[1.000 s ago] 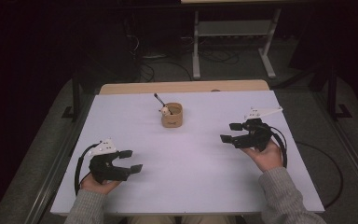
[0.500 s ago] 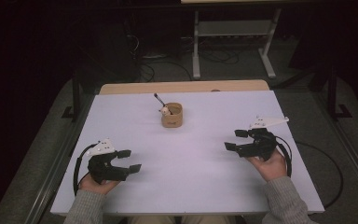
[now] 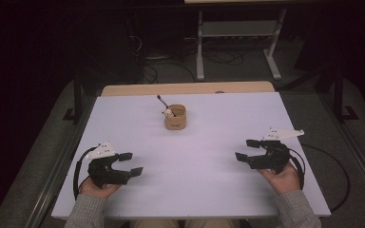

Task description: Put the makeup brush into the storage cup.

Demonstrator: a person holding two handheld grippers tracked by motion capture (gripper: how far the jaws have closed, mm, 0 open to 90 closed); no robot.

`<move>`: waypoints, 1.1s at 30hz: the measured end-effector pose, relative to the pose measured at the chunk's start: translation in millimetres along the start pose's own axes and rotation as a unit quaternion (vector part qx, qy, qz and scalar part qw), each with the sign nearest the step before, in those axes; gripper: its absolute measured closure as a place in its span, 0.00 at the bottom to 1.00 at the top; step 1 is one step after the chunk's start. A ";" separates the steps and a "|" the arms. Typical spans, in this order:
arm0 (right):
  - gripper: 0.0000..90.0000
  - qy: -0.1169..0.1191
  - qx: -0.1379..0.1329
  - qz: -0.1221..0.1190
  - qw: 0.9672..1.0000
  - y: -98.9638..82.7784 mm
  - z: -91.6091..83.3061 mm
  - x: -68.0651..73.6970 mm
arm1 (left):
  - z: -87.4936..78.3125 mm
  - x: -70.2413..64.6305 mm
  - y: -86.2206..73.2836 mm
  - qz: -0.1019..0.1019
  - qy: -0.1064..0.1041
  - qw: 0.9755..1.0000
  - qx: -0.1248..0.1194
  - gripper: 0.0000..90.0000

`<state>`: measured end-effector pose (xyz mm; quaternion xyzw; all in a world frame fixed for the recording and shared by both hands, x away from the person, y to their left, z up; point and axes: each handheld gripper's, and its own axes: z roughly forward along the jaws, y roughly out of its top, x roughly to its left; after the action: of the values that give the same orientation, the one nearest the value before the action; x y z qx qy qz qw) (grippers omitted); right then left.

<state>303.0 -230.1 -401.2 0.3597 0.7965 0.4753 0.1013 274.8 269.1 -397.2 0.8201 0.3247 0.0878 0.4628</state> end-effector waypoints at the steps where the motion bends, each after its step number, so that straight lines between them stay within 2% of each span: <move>1: 0.29 0.000 0.002 -0.002 1.000 -1.0 0.4 0.3 | -0.3 0.1 0.1 0.001 0.000 1.000 0.000 0.29; 6: 0.28 0.001 0.005 0.005 1.000 -8.5 0.2 1.3 | -1.0 0.4 -1.2 -0.003 -0.001 1.000 -0.001 0.29; 20: 0.27 0.003 0.008 0.005 1.000 -22.3 0.7 6.9 | 1.5 -0.9 -3.5 -0.004 -0.004 1.000 0.003 0.28; 24: 0.27 0.003 -0.002 0.007 1.000 -24.4 -3.0 7.8 | 0.6 -0.3 -5.9 -0.006 -0.002 1.000 0.004 0.29; 33: 0.28 0.004 0.001 0.011 1.000 -31.4 -3.4 9.5 | -1.0 0.1 -9.8 -0.009 0.003 1.000 0.005 0.28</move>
<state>279.5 -235.1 -423.8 0.3667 0.7935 0.4769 0.0921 270.0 273.4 -404.7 0.8190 0.3340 0.0841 0.4590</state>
